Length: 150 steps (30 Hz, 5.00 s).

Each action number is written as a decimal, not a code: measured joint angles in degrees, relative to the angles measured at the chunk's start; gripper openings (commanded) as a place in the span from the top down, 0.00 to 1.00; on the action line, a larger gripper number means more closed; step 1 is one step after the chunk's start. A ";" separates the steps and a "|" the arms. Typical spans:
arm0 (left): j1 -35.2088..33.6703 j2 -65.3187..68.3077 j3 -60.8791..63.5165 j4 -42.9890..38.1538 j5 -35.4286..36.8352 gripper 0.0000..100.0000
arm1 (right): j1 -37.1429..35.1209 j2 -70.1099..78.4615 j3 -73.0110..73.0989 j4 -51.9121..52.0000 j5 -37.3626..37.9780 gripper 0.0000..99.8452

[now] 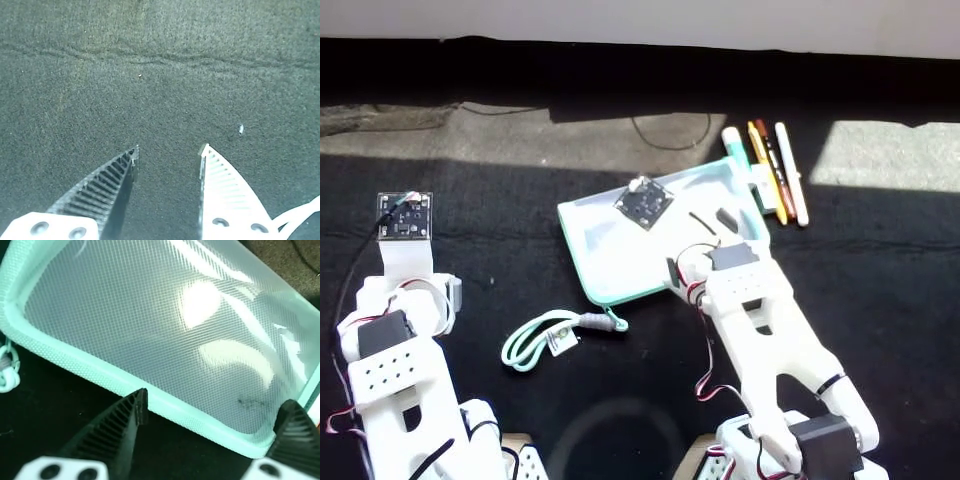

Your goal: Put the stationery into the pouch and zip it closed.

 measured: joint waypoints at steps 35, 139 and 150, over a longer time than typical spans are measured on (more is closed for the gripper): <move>0.00 -0.79 4.66 0.09 0.00 0.79 | 2.46 0.35 49.67 -88.97 54.77 0.61; 7.38 -0.79 4.13 -3.08 10.73 0.79 | -5.63 -34.02 -2.11 -5.98 0.00 0.99; 11.25 3.34 -8.79 -3.08 20.75 0.79 | -4.66 -34.20 -8.44 7.65 -17.14 0.99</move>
